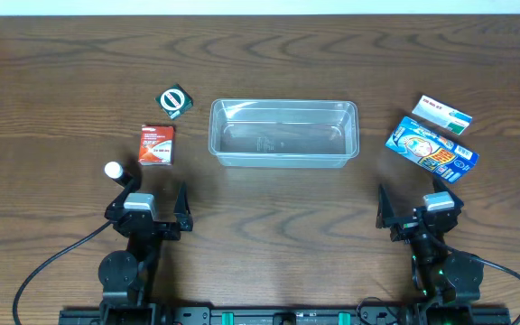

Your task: Pack container

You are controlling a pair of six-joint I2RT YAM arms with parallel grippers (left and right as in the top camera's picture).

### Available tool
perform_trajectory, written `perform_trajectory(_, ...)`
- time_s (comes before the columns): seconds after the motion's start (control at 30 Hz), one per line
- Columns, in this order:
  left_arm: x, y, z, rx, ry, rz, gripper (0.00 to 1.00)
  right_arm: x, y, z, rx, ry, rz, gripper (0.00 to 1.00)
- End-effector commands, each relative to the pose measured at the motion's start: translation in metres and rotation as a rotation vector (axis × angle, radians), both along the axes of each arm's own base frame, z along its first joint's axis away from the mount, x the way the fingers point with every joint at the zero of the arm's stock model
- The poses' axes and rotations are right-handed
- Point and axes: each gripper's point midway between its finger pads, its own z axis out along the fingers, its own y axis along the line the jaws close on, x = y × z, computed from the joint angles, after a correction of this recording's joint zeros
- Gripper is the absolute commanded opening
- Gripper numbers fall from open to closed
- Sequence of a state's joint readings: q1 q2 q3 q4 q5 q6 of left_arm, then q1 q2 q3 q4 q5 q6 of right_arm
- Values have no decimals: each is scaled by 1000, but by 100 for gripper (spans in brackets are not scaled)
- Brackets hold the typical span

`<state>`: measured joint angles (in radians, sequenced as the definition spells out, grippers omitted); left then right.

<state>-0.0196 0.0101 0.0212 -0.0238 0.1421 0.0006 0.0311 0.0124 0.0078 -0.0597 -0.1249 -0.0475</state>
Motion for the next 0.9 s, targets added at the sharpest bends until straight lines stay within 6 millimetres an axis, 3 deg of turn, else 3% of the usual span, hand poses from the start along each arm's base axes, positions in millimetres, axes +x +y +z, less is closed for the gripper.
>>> perform_trajectory(0.0,-1,0,-16,6,47,-2,98,0,1,0,-10,-3,4,99)
perform_trajectory(0.87,-1,0,-16,6,47,-1,98,-1,4,0,-8,-6,22,99)
